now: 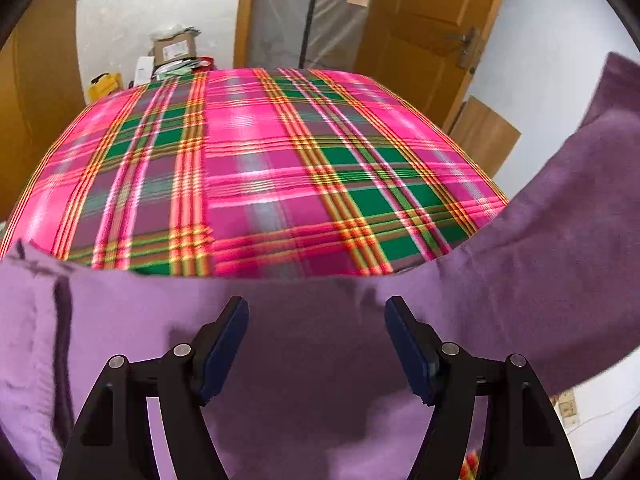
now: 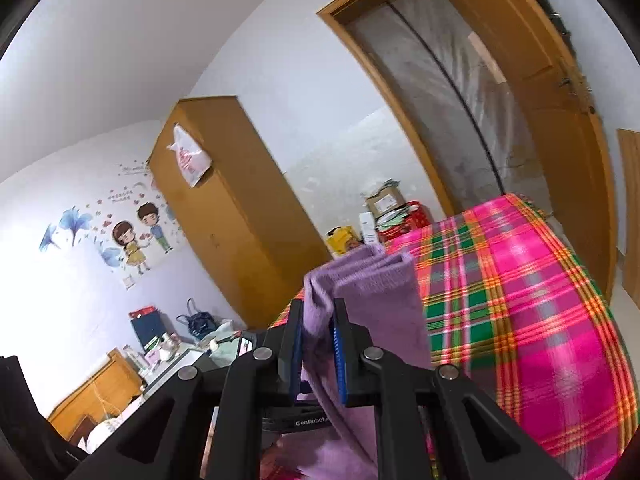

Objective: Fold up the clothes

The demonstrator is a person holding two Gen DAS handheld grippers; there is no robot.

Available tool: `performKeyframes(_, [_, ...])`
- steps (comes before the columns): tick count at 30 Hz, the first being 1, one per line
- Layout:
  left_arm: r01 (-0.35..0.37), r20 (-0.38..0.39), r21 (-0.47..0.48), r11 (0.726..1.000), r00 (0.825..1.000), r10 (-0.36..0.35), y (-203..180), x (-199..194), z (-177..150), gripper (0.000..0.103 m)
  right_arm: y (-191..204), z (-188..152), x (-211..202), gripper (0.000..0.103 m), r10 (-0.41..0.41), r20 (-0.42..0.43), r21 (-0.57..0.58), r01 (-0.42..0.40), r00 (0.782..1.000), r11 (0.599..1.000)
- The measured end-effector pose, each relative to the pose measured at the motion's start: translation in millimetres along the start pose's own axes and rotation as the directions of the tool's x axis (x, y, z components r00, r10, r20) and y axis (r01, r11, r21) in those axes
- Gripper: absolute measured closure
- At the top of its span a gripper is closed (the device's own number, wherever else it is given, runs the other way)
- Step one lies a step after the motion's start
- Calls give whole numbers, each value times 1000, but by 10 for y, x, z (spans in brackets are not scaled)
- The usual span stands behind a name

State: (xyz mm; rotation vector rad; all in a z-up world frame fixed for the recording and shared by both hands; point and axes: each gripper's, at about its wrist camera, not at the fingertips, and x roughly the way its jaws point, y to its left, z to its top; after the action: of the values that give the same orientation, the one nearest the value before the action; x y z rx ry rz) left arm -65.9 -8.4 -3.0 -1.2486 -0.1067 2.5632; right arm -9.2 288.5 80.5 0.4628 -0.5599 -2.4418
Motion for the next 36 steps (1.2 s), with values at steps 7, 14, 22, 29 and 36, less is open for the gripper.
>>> performKeyframes(7, [-8, 36, -74, 997, 999, 10, 311, -277, -163, 30, 267, -69, 473, 93, 79, -92, -45, -84, 993, 995])
performKeyframes(14, [-44, 34, -165, 985, 998, 50, 700, -471, -416, 30, 535, -319, 1135, 94, 186, -228, -43, -201, 956, 979])
performKeyframes(22, [-79, 58, -230, 970, 994, 94, 1000, -704, -590, 30, 652, -676, 1637, 98, 225, -356, -19, -248, 907, 969])
performKeyframes(29, [-66, 67, -218, 974, 994, 82, 971, -776, -701, 30, 474, -782, 1581, 96, 203, -371, 17, -212, 906, 977])
performKeyframes(36, [61, 144, -185, 981, 989, -34, 890, -1072, -806, 30, -85, -681, 1133, 92, 79, -298, 86, -56, 951, 995])
